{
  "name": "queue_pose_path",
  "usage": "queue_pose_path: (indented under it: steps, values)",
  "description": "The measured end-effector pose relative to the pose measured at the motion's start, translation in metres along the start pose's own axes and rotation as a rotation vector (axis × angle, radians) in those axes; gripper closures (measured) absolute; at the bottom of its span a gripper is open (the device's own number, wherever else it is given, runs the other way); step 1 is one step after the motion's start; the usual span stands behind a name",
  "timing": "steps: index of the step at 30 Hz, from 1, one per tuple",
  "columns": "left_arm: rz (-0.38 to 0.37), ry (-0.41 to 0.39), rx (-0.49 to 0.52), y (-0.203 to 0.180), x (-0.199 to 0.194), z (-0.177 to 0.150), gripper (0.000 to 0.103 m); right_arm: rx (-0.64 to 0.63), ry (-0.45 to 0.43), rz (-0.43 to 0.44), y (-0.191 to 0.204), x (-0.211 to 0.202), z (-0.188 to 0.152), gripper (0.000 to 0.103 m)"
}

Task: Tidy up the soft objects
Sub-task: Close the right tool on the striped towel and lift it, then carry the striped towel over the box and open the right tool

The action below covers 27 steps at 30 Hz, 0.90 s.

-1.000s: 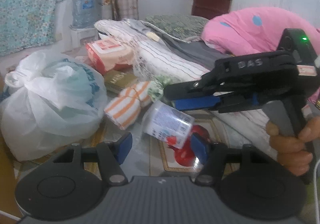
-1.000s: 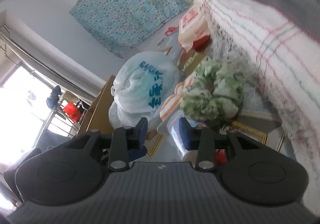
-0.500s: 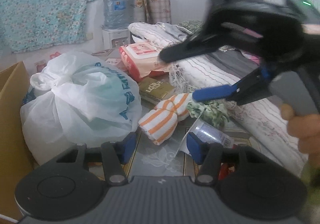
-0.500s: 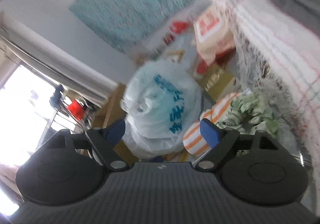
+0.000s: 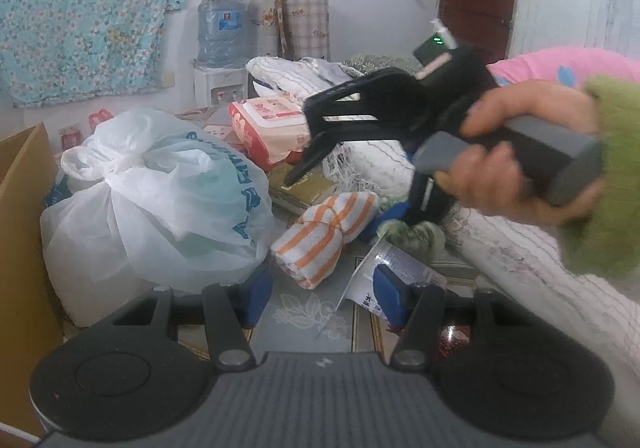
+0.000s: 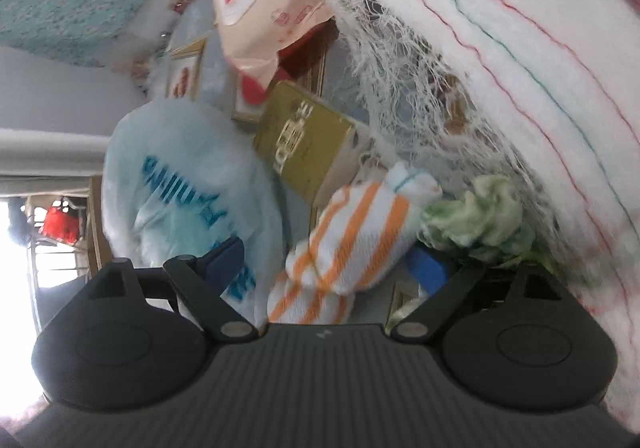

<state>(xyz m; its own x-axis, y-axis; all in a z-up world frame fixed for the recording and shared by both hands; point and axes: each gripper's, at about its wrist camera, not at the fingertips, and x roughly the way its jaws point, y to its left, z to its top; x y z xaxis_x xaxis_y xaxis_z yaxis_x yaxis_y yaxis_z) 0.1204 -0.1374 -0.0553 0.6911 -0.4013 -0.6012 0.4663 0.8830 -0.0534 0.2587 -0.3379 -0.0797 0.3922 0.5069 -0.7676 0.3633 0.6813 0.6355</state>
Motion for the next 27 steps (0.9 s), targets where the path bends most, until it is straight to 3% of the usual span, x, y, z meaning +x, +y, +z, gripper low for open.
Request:
queue_pose_path:
  steps: [3, 4, 5, 6, 16, 23, 25, 27]
  values:
    - [-0.004, -0.007, -0.001, 0.001, -0.002, 0.000, 0.045, -0.052, -0.064, -0.023, 0.008, 0.000, -0.007, 0.021]
    - [-0.008, -0.010, -0.002, 0.002, -0.003, 0.000, 0.045, -0.066, -0.079, -0.029, 0.008, -0.001, -0.009, 0.034]
    - [-0.012, -0.012, -0.002, 0.002, -0.003, 0.000, 0.044, -0.076, -0.088, -0.030, 0.007, -0.001, -0.012, 0.055]
    - [-0.015, -0.012, -0.001, 0.002, -0.004, 0.000, 0.042, -0.074, -0.086, -0.015, 0.004, 0.000, -0.013, 0.062]
    - [-0.003, -0.073, 0.042, -0.011, -0.010, 0.009, 0.029, -0.222, -0.280, 0.153, -0.001, -0.048, -0.051, 0.065]
    - [0.030, -0.097, 0.137, -0.029, -0.011, 0.017, 0.029, -0.416, -0.261, 0.235, 0.007, -0.076, -0.097, 0.065]
    - [0.035, -0.091, 0.158, -0.034, -0.012, 0.016, 0.031, -0.445, -0.249, 0.255, 0.010, -0.081, -0.105, 0.065]
    - [0.038, -0.092, 0.168, -0.038, -0.018, 0.016, 0.041, -0.470, -0.238, 0.277, 0.011, -0.087, -0.117, 0.065]
